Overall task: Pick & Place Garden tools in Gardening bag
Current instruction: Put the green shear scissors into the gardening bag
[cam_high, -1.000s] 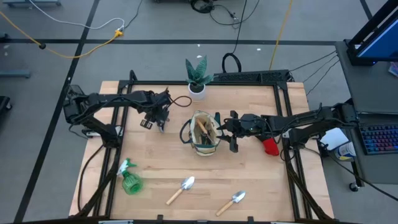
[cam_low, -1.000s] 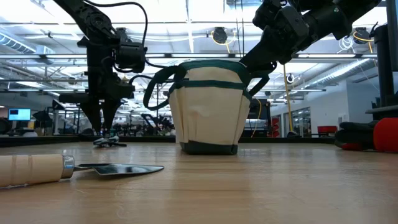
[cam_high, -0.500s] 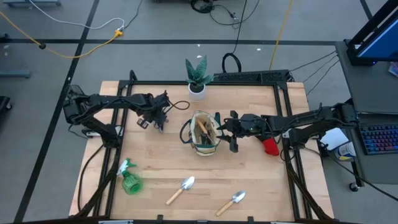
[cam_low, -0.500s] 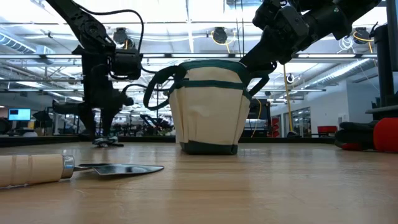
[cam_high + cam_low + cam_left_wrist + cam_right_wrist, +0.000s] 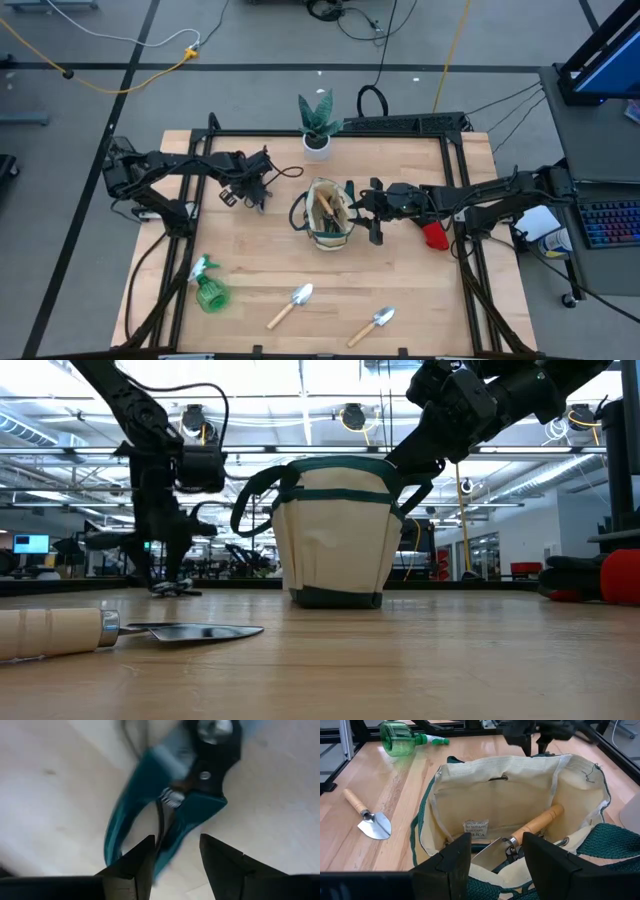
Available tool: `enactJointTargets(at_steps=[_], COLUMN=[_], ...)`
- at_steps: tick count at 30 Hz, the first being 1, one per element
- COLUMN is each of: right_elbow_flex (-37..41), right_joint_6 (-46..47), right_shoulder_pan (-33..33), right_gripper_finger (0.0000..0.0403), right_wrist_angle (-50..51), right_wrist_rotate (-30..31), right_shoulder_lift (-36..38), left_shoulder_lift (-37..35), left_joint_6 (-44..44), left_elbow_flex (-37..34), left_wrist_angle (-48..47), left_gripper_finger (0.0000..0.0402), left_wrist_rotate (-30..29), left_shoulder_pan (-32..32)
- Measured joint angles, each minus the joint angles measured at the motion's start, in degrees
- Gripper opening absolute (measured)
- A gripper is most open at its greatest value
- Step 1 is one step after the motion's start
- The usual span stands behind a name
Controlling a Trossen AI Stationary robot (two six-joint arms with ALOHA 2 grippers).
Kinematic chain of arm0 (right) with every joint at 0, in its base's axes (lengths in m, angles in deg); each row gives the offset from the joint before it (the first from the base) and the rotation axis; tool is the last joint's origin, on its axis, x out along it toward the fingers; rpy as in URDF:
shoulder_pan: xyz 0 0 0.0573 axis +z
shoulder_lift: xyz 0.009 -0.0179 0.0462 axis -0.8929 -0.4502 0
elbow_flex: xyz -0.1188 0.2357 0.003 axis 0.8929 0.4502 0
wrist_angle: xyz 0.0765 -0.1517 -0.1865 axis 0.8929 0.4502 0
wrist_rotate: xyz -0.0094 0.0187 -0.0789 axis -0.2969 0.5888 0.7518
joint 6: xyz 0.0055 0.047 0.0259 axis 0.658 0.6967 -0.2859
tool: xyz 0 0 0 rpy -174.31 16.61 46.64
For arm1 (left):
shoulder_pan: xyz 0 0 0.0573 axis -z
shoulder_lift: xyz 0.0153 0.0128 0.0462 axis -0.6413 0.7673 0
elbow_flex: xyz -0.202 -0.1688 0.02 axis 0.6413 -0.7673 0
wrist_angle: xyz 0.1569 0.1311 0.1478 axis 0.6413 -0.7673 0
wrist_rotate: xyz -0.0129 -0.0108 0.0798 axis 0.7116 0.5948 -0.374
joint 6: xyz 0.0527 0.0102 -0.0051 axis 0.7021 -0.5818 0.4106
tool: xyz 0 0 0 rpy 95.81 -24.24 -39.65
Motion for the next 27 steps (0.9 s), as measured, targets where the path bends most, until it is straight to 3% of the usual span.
enactJointTargets(at_steps=[9, 17, 27], right_elbow_flex=[0.0, 0.0, 0.0], right_joint_6=[0.0, 0.0, 0.0], right_shoulder_pan=[0.0, 0.0, 0.0], right_gripper_finger=[0.0171, 0.0171, 0.0171], right_wrist_angle=[-0.1, -0.9, -0.9], right_wrist_rotate=[0.1, 0.1, 0.1], right_shoulder_lift=[0.0, 0.0, 0.0], left_shoulder_lift=[-0.1, -0.1, -0.7], left_joint_6=[0.9, -3.1, -16.4], left_elbow_flex=[-2.4, -2.5, -2.4], left_wrist_angle=[4.1, 2.8, 1.7], left_gripper_finger=[0.015, 0.0051, 0.0051], left_wrist_rotate=[1.0, 2.7, 1.0], left_shoulder_pan=[-0.4, -0.4, 4.4])
